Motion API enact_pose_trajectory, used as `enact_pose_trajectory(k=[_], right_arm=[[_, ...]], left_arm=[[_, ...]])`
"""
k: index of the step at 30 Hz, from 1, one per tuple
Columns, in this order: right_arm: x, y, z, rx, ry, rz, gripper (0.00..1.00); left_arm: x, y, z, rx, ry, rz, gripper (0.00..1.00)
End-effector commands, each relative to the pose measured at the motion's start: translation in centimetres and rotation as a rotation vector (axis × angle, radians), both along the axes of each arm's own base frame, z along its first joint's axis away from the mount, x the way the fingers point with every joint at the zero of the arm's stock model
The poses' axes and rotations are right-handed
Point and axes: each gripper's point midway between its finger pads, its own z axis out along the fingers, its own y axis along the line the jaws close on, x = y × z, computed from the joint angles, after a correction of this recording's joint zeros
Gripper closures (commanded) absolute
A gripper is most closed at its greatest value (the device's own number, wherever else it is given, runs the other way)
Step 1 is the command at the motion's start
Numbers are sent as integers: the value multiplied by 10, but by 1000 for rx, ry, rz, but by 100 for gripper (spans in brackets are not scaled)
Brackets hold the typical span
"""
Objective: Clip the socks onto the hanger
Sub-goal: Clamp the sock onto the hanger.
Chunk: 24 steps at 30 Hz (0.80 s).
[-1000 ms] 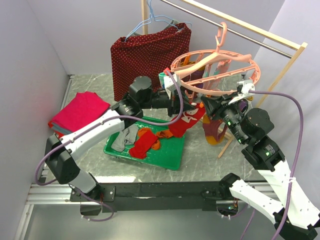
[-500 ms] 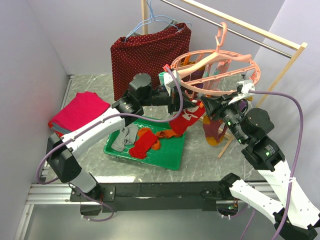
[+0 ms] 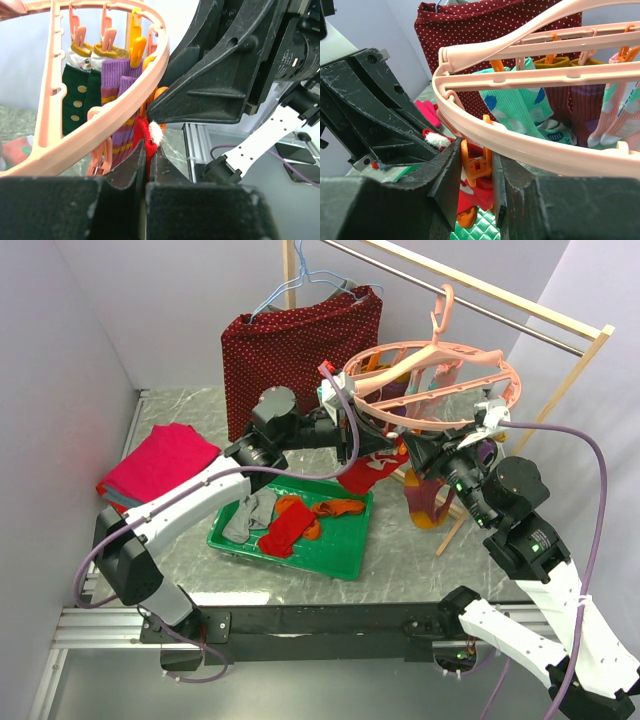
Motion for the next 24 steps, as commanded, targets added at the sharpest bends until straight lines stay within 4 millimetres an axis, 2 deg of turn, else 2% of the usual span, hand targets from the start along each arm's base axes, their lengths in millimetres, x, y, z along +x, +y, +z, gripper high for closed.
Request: enact_pose_trajectory(k=[1,2,4,5,6,9,11,14,15,17,18,19,21,22,24], right_arm=[[-3,-3,13,11,-50,1,82],[-4,-4,14,14,-53,-5,71],[-4,-6,14,15,-54,-13,58],[-4,-8,15,19,-58,-20,47],[-4,-9,15,23,-60,-25,44],[-6,-15,17,35,-68,-47,36],[-7,-19,19,42,-77,-66,35],[-7,-26,18,47,-78,-96,34],[-6,-28,18,50,-78,-110,34],[-7,-31,18,50,-76,-124,34],[-7,-32,17,49,-75,-130,34],[-7,-34,18,50,-77,-138,33],[-7,-35,16,45,-76,-140,33],[-8,-35,16,41,-76,-139,33],[-10,-35,16,32,-71,-130,33]], left_arm=[[-6,4,26,-89,-28,-16,95],[-7,4,25,-87,-24,-21,94],[-6,3,21,-80,-12,-24,89],[-6,2,19,-78,-8,-24,87],[-6,2,17,-74,-3,-26,85],[-2,2,13,-72,20,-4,70],[-2,3,9,-68,37,3,64],[-2,6,7,-70,49,23,51],[-2,8,7,-70,45,30,42],[2,10,1,-62,53,62,36],[1,14,3,-61,41,78,33],[5,17,-1,-57,47,115,25],[5,24,1,-61,29,150,19],[6,26,-5,-54,36,169,14],[10,36,-1,-69,20,226,10]])
